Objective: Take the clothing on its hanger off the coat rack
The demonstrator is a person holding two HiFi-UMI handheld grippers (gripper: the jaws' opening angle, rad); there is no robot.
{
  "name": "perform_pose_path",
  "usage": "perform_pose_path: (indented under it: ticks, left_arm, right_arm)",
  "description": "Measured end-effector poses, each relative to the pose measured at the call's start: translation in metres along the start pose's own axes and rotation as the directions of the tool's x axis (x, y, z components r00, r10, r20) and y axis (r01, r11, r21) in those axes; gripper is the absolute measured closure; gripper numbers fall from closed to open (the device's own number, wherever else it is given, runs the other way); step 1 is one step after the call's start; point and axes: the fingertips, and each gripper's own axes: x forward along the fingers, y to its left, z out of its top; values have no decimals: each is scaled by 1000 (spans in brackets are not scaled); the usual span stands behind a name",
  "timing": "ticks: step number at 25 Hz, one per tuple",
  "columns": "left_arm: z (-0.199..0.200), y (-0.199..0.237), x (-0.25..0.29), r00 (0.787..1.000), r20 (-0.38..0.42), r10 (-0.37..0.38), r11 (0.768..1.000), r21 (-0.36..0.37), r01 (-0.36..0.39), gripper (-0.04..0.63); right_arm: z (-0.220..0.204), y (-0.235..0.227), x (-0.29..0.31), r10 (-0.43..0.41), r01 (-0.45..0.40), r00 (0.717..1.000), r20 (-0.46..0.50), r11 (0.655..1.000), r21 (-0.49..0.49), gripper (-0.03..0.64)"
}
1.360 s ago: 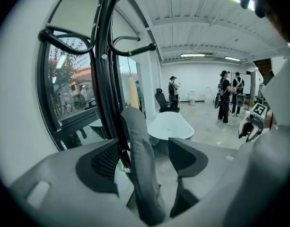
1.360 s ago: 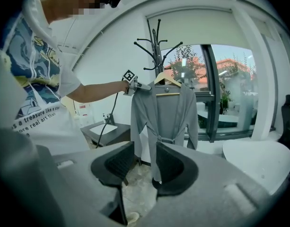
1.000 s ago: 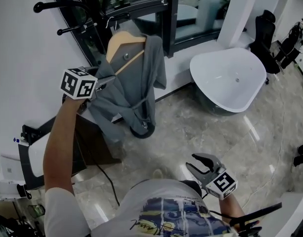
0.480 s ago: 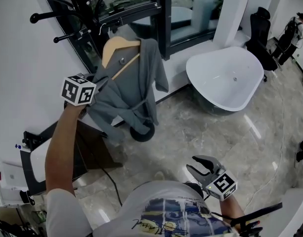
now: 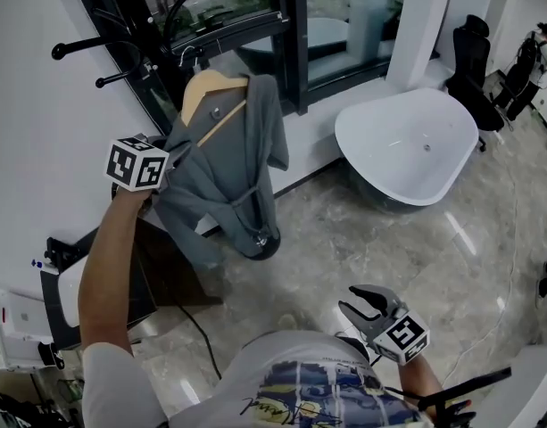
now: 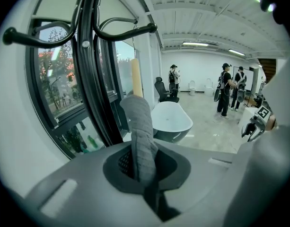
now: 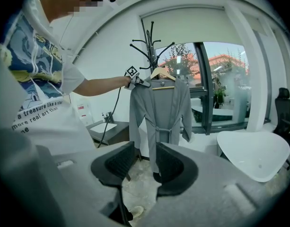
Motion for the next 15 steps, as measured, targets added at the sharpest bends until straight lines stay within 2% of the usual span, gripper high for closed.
perform_pose_path:
  ticks: [9,15]
  left_arm:
    - [32,-33,-14,999,47,-9,1000,3,9,591]
    - [41,-63,-14,998,64,-13,1000,-3,13,591]
  right_arm:
    - [-13,-19,-35,4,-4,1000,28,1000,0,472]
    - [-19,-34,-63,-5,5,1000,3,999,-46,472]
